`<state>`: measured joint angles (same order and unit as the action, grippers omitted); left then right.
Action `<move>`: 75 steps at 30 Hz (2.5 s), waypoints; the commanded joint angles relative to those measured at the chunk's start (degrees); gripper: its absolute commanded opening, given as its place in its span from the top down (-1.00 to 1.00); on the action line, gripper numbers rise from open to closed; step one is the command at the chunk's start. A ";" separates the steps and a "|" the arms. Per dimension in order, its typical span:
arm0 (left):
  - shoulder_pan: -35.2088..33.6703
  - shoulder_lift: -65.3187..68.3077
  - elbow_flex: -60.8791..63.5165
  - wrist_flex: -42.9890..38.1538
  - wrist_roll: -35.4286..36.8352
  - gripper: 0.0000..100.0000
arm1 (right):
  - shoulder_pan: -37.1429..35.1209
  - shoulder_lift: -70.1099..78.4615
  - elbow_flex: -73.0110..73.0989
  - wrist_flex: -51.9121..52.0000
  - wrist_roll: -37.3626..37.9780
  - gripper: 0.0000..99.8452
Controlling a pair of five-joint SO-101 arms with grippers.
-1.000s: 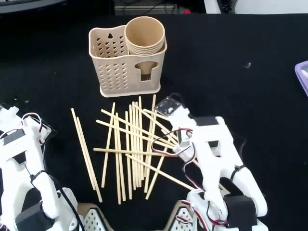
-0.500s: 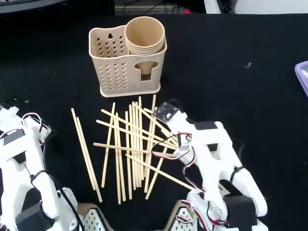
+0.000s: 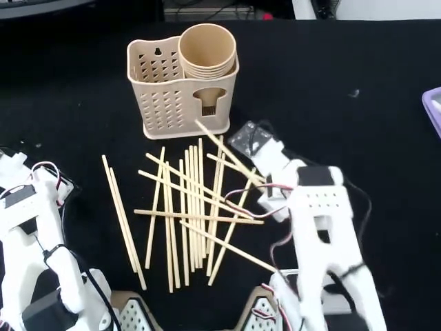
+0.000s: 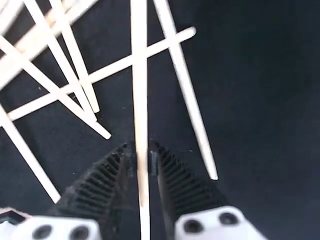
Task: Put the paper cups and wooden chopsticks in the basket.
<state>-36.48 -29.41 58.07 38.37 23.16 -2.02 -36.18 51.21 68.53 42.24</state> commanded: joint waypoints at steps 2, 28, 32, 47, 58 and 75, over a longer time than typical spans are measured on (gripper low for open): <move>0.48 -1.93 -0.57 -0.70 0.00 0.68 | 0.88 -9.27 -3.74 3.52 0.70 0.98; 0.40 -1.93 -0.75 -0.70 0.00 0.68 | -27.87 1.27 -31.78 -48.62 -36.22 0.98; 0.40 -1.93 -0.75 -0.70 0.00 0.68 | -28.92 9.71 -35.38 -58.64 -36.40 0.98; 0.40 -1.93 -0.57 -0.70 0.00 0.68 | -29.71 38.55 -56.13 -62.24 -36.31 0.98; 0.40 -1.93 -0.48 -0.70 0.00 0.68 | -29.71 47.34 -54.46 -60.57 -36.31 0.95; 0.40 -1.93 -0.48 -0.70 0.00 0.68 | -29.89 38.11 -54.46 -49.32 -40.18 0.76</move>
<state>-36.48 -29.41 58.07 38.37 23.16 -31.47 9.89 -1.71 16.57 4.26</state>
